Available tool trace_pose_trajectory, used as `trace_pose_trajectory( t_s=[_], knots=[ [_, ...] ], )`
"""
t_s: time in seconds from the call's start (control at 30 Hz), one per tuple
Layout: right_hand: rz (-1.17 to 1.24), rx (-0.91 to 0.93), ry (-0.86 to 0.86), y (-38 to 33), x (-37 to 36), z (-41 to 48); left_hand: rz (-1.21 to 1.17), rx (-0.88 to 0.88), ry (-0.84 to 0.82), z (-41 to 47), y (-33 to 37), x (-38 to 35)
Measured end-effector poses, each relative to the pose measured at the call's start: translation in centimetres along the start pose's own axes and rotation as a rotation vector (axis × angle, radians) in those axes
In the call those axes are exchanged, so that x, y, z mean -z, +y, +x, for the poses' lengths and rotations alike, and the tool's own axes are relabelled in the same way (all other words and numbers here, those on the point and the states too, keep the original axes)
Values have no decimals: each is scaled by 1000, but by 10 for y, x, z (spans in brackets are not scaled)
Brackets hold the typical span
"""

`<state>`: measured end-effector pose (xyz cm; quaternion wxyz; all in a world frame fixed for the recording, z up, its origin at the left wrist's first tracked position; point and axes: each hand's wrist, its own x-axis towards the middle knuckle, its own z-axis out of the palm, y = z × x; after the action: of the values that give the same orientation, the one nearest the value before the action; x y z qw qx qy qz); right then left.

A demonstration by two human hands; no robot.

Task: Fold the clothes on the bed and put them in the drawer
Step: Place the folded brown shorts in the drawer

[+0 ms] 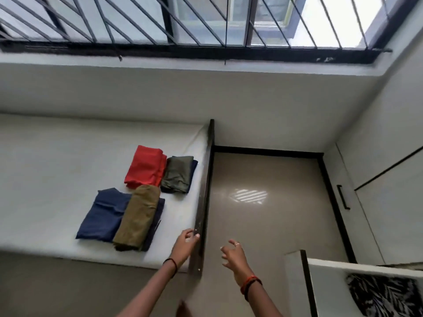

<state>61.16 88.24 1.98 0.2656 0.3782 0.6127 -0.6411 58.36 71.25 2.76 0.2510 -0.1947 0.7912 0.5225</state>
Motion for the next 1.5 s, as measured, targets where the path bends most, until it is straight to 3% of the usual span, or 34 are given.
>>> trace_pose_trajectory(
  t_s=[0.27, 0.53, 1.03, 1.2, 1.33, 1.5],
  knots=[
    [-68, 9, -21, -8, -114, 20, -21, 124, 120, 39, -59, 124],
    [-129, -77, -48, 2, -174, 65, -6, 225, 214, 89, -96, 186],
    [-191, -213, -217, -2, -291, 175, 148, 394, 230, 198, -132, 233],
    [-174, -205, -147, -5, -317, 215, 95, 359, 288, 233, -146, 235],
    [-163, -170, -145, -3, -331, 244, 165, 337, 215, 260, -158, 244],
    [-124, -144, -170, 3, -352, 269, 66, 338, 103, 296, -176, 259]
  ],
)
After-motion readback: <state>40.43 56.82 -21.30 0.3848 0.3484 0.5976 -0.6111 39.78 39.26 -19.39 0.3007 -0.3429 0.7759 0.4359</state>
